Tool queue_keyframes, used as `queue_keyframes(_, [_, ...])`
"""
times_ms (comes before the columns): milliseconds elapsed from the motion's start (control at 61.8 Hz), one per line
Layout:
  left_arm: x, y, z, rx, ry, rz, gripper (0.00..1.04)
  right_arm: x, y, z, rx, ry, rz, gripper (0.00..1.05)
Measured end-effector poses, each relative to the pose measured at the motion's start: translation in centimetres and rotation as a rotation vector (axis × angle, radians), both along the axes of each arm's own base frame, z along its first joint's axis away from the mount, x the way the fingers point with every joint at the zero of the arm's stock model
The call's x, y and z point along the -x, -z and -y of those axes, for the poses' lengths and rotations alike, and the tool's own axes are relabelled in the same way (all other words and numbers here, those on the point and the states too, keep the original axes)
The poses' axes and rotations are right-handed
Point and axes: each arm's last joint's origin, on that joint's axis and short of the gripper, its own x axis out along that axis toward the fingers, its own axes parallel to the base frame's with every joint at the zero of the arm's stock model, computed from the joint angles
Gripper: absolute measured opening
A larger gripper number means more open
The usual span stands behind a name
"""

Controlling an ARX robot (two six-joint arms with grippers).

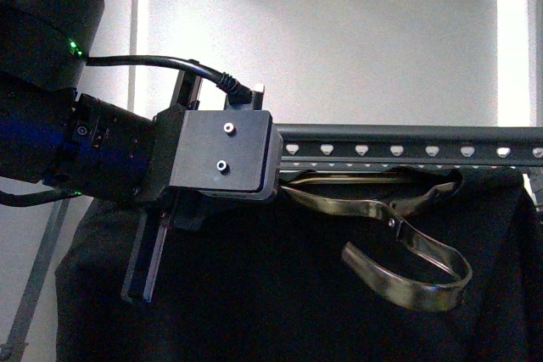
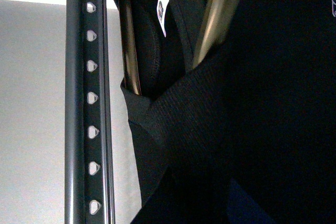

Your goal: Hang clothes on hanger

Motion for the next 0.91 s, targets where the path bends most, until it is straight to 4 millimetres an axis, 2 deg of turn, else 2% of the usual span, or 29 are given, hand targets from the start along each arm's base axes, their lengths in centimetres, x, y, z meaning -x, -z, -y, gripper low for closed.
queue_keyframes(194, [0.0, 0.0, 0.0, 0.0, -0.001, 0.0, 0.04, 0.0, 0.0, 0.0, 0.0, 0.001, 0.0, 0.97])
queue_keyframes(275, [0.0, 0.0, 0.0, -0.001, -0.001, 0.001, 0.04, -0.2, -0.1, 0.2, 0.035, -0.178, -0.105, 0.97])
queue_keyframes(340, [0.0, 0.0, 0.0, -0.003, -0.002, 0.003, 0.04, -0.9, -1.2, 1.0, 0.06, -0.334, -0.148, 0.97])
queue_keyframes(453, [0.0, 0.0, 0.0, -0.004, 0.001, 0.004, 0.04, -2.2, -3.2, 2.3, 0.136, -0.392, -0.093, 0.97])
queue_keyframes(518, [0.0, 0.0, 0.0, -0.005, 0.0, 0.005, 0.04, -3.5, -4.5, 3.0, 0.258, -0.366, -0.024, 0.97])
queue_keyframes(583, [-0.1, 0.0, -0.2, -0.006, -0.009, 0.005, 0.04, -5.4, -6.2, 3.5, 0.489, -0.339, 0.088, 0.97])
queue_keyframes(615, [-0.1, 0.0, -0.2, -0.006, -0.01, 0.006, 0.04, -5.8, -6.5, 3.6, 0.526, -0.337, 0.113, 0.97])
queue_keyframes(664, [-0.1, 0.0, -0.2, -0.006, -0.011, 0.006, 0.04, -7.0, -7.4, 3.7, 0.68, -0.339, 0.19, 0.97])
queue_keyframes(729, [-0.1, 0.0, -0.2, -0.006, -0.01, 0.006, 0.04, -8.4, -8.4, 3.7, 0.848, -0.369, 0.283, 0.97])
queue_keyframes(777, [-0.1, 0.0, -0.1, -0.006, -0.006, 0.006, 0.04, -10.1, -9.4, 3.5, 1.04, -0.436, 0.378, 0.97])
queue_keyframes(907, [-0.1, 0.0, 0.0, -0.006, -0.002, 0.005, 0.04, -12.9, -10.0, 3.2, 1.264, -0.508, 0.433, 0.97])
